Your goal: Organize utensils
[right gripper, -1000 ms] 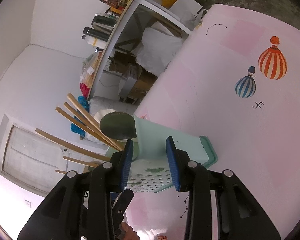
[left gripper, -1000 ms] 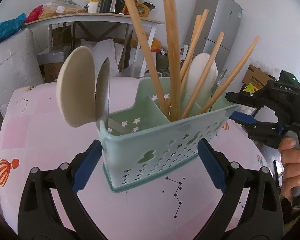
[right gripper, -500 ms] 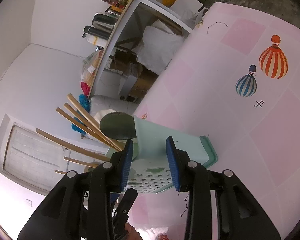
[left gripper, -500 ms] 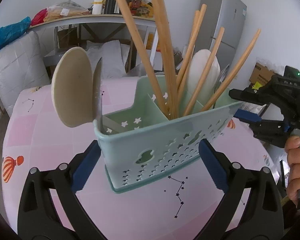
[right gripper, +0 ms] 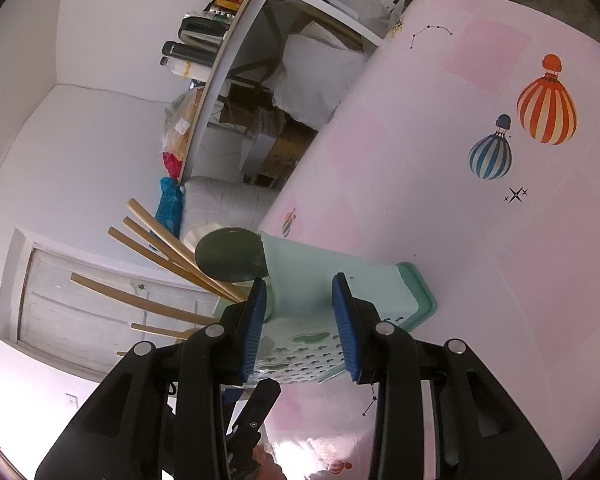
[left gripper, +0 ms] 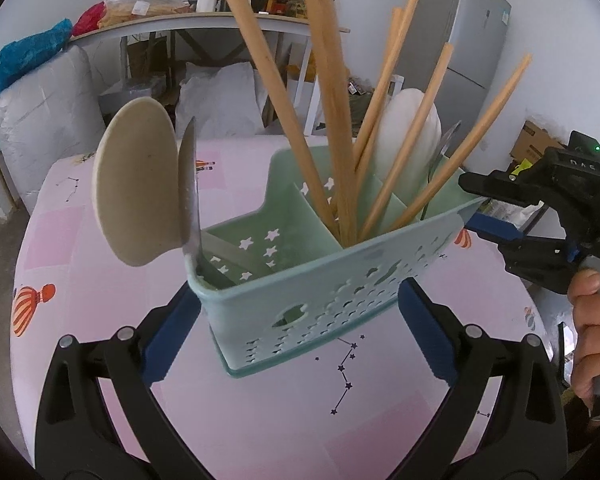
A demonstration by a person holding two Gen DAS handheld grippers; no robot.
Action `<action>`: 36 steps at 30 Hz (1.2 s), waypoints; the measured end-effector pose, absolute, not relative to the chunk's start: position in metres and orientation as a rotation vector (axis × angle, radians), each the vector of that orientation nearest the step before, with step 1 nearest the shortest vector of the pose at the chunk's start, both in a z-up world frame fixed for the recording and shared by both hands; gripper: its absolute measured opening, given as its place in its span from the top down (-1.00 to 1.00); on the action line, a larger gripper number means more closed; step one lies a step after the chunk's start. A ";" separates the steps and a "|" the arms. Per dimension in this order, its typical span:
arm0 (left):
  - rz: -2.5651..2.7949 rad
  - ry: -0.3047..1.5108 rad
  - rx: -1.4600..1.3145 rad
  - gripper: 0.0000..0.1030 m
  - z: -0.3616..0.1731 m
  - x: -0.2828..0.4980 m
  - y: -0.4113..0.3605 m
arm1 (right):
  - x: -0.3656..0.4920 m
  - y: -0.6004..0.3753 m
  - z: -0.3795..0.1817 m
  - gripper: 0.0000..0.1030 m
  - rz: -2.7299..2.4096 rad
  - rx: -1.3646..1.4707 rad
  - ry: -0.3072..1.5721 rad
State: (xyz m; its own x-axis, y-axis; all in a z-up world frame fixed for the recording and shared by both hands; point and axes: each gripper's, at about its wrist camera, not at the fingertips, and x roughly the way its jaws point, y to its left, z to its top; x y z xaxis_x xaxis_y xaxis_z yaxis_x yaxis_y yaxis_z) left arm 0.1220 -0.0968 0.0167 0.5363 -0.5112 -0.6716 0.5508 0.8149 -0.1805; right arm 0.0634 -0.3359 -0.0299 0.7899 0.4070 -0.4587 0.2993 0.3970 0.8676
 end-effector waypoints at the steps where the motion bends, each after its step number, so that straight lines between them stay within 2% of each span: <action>1: -0.630 0.778 0.058 -0.82 0.016 0.121 -0.097 | 0.061 -0.337 -0.031 0.34 0.078 1.192 0.697; 10: -0.680 0.771 0.057 -0.83 0.010 0.116 -0.091 | 0.030 -0.339 -0.037 0.25 0.115 1.217 0.596; 17: -0.671 0.753 0.115 -0.83 0.000 0.096 -0.078 | -0.008 -0.314 -0.043 0.13 0.024 1.006 0.628; 23: -0.624 0.745 0.153 -0.83 -0.006 0.059 -0.068 | -0.036 -0.262 -0.058 -0.13 -0.130 0.587 0.777; 27: -0.561 0.728 0.197 -0.83 -0.015 0.031 -0.066 | -0.049 -0.246 -0.066 -0.38 -0.224 0.447 0.805; 36: -0.515 0.772 0.191 -0.83 -0.022 0.011 -0.058 | -0.069 -0.211 -0.075 -0.76 -0.312 0.218 0.775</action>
